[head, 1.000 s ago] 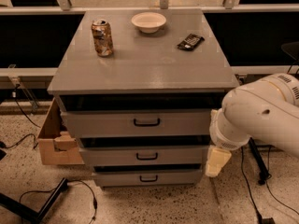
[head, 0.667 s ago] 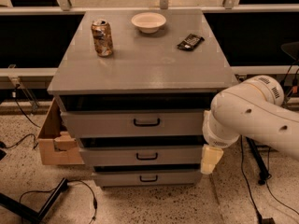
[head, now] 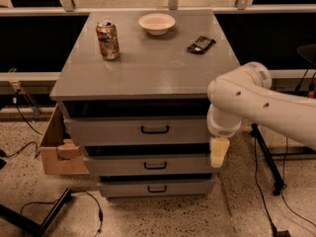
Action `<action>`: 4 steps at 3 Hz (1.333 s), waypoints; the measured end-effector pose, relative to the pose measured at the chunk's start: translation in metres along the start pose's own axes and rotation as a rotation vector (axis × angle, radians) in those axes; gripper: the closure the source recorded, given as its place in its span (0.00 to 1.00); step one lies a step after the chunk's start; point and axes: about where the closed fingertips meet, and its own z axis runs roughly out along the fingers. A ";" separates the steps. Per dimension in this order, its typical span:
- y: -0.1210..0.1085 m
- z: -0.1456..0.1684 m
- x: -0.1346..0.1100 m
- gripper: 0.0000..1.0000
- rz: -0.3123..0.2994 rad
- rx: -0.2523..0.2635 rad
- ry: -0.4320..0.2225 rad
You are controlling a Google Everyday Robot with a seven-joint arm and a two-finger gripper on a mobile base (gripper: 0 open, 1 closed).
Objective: Open top drawer
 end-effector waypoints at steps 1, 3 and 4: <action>-0.022 0.002 -0.001 0.00 -0.034 -0.020 0.029; -0.027 0.027 -0.011 0.18 -0.042 -0.071 0.014; 0.002 0.043 -0.006 0.49 0.008 -0.100 -0.020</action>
Offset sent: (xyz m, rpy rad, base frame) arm 0.0544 0.0095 -0.0116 -0.0538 0.0879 0.0654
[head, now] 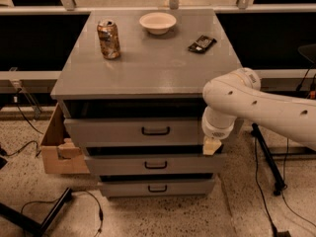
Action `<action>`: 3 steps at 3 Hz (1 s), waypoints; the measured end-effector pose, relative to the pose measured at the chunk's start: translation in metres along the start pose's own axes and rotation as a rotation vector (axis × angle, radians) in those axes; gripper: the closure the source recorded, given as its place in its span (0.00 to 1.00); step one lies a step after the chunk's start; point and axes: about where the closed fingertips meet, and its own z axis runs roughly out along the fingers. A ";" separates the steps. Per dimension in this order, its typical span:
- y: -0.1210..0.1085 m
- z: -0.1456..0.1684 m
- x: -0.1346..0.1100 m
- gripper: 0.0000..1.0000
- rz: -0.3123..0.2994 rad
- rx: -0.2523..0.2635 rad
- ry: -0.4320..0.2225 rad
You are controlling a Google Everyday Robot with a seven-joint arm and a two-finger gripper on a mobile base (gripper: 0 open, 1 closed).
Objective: Open top drawer
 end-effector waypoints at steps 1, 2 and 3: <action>0.000 -0.003 0.000 0.73 0.000 0.000 0.000; -0.001 -0.007 0.000 0.97 0.000 0.000 0.000; -0.002 -0.008 0.000 1.00 0.000 0.000 0.000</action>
Offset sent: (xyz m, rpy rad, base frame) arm -0.1462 -0.0501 0.0531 -0.1986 0.0661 -0.0987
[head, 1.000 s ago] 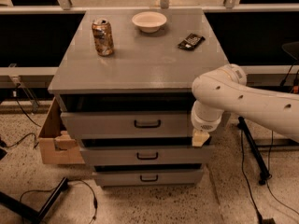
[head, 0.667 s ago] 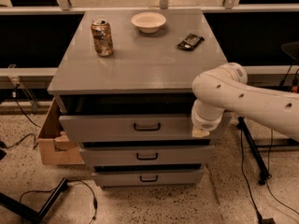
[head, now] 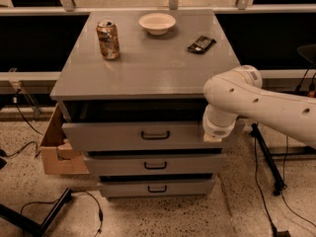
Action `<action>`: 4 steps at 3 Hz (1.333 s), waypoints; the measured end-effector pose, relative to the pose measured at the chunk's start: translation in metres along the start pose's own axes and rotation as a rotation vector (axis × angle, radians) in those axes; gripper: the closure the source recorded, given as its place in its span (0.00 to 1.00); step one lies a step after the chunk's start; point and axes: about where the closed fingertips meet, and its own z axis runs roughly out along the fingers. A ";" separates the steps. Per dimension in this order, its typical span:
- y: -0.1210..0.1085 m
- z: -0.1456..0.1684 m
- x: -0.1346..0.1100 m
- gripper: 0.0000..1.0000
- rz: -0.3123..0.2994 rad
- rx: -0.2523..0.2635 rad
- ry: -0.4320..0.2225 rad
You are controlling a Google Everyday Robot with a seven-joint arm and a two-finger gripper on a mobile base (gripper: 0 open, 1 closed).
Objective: Open top drawer
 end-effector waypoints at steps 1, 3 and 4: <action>0.000 -0.001 0.000 1.00 0.000 0.000 0.000; 0.000 -0.002 0.000 1.00 0.000 0.000 0.000; 0.000 -0.002 0.000 1.00 0.000 0.000 0.000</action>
Offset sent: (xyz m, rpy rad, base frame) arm -0.0607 -0.0161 0.1926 -0.3882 0.3438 0.2951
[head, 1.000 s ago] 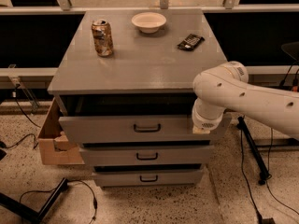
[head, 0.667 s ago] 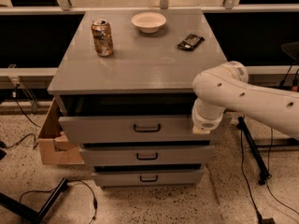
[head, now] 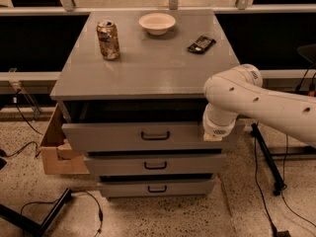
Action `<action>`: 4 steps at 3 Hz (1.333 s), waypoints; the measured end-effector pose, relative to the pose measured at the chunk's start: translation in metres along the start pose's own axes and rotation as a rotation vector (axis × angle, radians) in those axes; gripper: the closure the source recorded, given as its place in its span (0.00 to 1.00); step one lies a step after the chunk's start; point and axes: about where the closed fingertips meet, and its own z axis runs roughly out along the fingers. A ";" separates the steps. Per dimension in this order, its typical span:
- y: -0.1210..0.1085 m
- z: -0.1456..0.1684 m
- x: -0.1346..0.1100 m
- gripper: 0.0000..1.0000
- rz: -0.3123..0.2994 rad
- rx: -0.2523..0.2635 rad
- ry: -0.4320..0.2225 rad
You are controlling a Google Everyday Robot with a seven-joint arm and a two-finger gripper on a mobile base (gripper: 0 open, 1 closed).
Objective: Open top drawer
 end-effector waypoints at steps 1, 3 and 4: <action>-0.001 -0.003 0.000 0.82 0.000 0.000 0.000; -0.001 -0.006 0.000 0.34 0.000 0.000 0.000; -0.001 -0.007 0.000 0.13 0.000 0.000 0.000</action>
Offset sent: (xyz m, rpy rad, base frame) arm 0.0000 0.0000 0.0029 0.0000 0.0000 0.0000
